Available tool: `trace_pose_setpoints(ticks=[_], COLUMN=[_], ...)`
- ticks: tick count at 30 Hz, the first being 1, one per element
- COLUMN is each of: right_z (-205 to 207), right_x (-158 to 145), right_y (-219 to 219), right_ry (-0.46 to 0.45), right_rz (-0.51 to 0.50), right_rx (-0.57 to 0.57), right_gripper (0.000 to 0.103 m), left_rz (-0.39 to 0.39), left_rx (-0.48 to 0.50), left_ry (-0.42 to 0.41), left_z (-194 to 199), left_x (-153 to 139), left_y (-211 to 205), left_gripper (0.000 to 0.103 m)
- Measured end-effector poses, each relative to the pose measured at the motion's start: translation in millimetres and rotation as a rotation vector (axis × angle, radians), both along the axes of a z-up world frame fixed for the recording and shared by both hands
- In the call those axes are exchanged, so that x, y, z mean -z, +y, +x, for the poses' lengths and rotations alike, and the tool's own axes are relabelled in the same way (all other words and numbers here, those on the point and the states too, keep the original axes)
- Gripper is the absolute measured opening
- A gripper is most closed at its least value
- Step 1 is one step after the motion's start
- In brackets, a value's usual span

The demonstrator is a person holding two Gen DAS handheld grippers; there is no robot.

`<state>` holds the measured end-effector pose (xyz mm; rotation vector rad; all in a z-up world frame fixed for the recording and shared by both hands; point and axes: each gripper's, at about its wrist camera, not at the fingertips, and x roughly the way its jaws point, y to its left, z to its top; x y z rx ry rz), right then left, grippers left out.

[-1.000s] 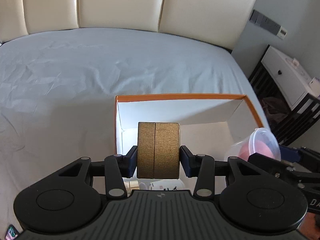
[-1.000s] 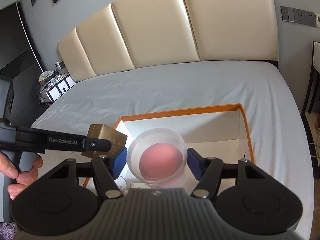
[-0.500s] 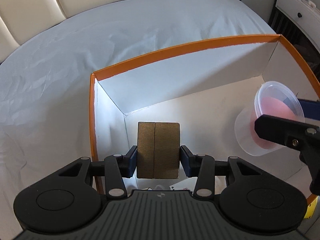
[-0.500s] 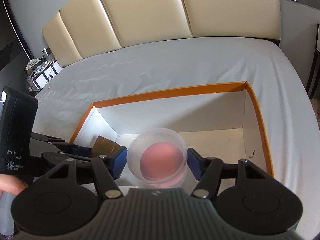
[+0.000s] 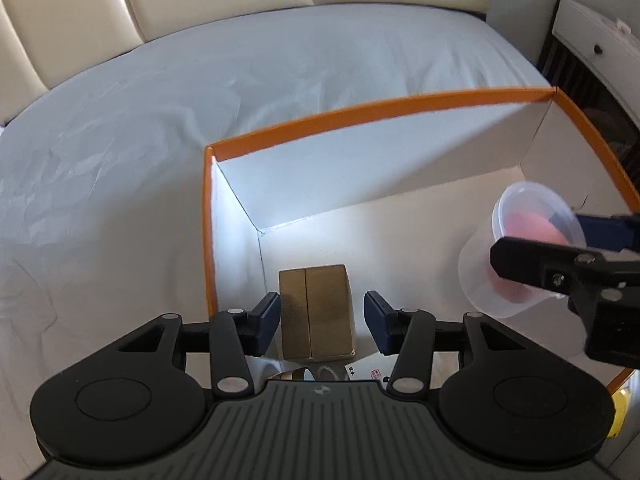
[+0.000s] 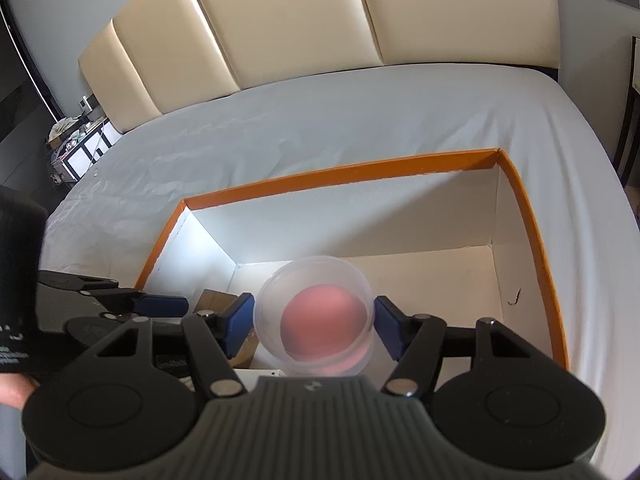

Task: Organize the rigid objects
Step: 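Open the left gripper to drop the brown box while the right gripper lowers the cup into the box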

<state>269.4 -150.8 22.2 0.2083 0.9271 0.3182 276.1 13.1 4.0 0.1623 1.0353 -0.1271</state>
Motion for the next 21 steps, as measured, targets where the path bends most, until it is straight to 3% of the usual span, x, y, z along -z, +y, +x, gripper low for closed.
trace_pose_setpoints(ticks=[5,9,11,16,21], right_z=[6,15,19,24,27], right_x=[3,8,12,22,28], right_y=[9,28,38,66,81], right_ry=[0.032,0.057,0.081,0.105,0.122], right_rz=[0.029,0.031,0.033,-0.036,-0.033], right_rx=[0.006,-0.002,-0.004,-0.009,-0.026], right_gripper=[0.065,0.064,0.064,0.064,0.064], left_rz=[-0.239,-0.278,-0.296,-0.428,-0.448], left_rx=[-0.076,-0.198,-0.250,-0.274,-0.243], left_ry=[-0.157,-0.215,-0.202,-0.041,-0.023], left_z=[-21,-28,-23,-11,-13], left_x=[-36,-45,-38,-9,-5], left_y=[42,69,84,99,96], left_gripper=[0.061,0.059,0.052,0.030,0.026])
